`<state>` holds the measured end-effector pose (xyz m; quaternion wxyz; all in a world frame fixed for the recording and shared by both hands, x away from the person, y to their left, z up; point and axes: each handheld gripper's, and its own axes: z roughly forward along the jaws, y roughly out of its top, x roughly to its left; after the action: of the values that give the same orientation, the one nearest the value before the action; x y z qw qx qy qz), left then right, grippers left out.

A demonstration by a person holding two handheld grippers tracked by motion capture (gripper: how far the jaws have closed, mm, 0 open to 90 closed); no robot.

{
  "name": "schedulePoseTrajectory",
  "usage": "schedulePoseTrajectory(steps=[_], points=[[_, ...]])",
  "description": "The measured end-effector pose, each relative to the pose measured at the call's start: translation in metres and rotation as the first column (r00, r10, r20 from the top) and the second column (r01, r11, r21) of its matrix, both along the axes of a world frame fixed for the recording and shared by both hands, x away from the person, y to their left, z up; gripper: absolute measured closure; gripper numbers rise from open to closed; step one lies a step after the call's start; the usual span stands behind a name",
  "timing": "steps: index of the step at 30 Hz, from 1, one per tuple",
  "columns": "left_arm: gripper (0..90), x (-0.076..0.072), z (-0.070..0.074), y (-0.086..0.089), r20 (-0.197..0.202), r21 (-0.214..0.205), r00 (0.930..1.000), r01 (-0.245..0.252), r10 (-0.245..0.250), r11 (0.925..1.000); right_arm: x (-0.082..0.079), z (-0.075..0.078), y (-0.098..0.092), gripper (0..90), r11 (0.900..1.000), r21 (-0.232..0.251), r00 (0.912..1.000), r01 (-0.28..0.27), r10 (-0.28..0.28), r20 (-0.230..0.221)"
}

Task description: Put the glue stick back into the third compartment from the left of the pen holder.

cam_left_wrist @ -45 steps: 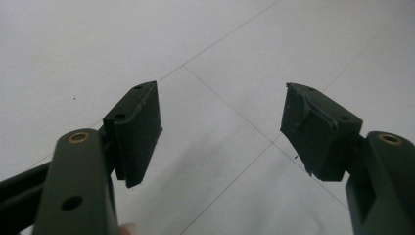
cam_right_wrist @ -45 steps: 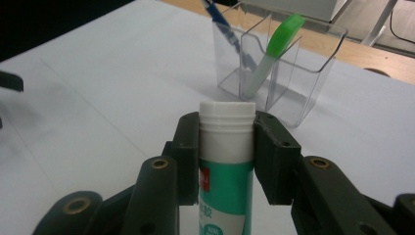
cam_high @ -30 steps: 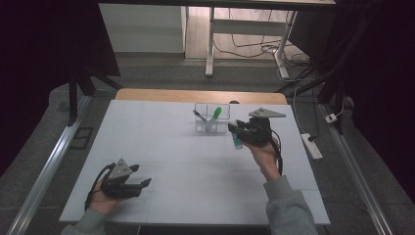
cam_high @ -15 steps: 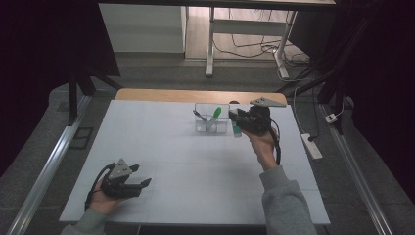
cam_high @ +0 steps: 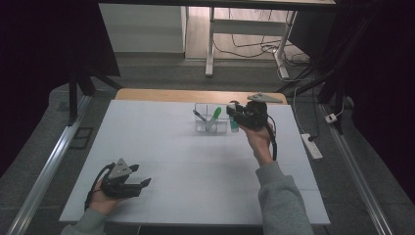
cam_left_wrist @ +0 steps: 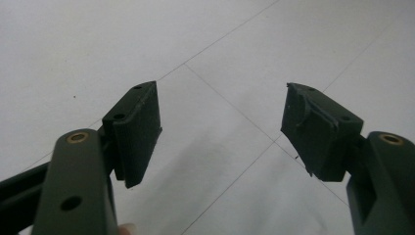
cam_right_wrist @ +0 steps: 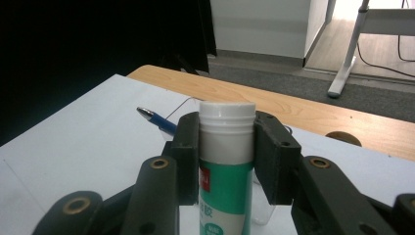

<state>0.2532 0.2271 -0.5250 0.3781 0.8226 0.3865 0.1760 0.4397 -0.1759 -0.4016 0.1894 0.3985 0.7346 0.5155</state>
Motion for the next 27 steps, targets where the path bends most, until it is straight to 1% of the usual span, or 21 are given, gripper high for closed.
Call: schedulePoseTrajectory(steps=[3, 13, 18, 27], points=[[29.8, 0.0, 0.0, 0.0, -0.001, 0.0, 1.0, 0.001, -0.001, 1.0, 0.003, 0.001, 0.002, 64.8, 1.0, 0.01, 1.0, -0.001, 0.001, 0.007], [29.8, 0.0, 0.0, 0.0, 0.0, 0.001, 1.0, 0.004, -0.004, 1.0, 0.012, 0.003, 0.01, 64.8, 0.9999, 0.009, 0.9998, 0.013, -0.013, 0.014], [29.8, 0.0, 0.0, 0.0, -0.001, 0.0, 1.0, 0.003, -0.003, 1.0, 0.017, 0.003, 0.012, 64.8, 0.9998, 0.006, 0.9995, 0.018, -0.019, 0.025], [29.8, 0.0, -0.001, 0.0, -0.001, 0.002, 1.0, 0.005, -0.005, 1.0, 0.029, 0.001, 0.016, 64.7, 0.9986, 0.012, 0.9974, 0.053, -0.053, 0.049]])
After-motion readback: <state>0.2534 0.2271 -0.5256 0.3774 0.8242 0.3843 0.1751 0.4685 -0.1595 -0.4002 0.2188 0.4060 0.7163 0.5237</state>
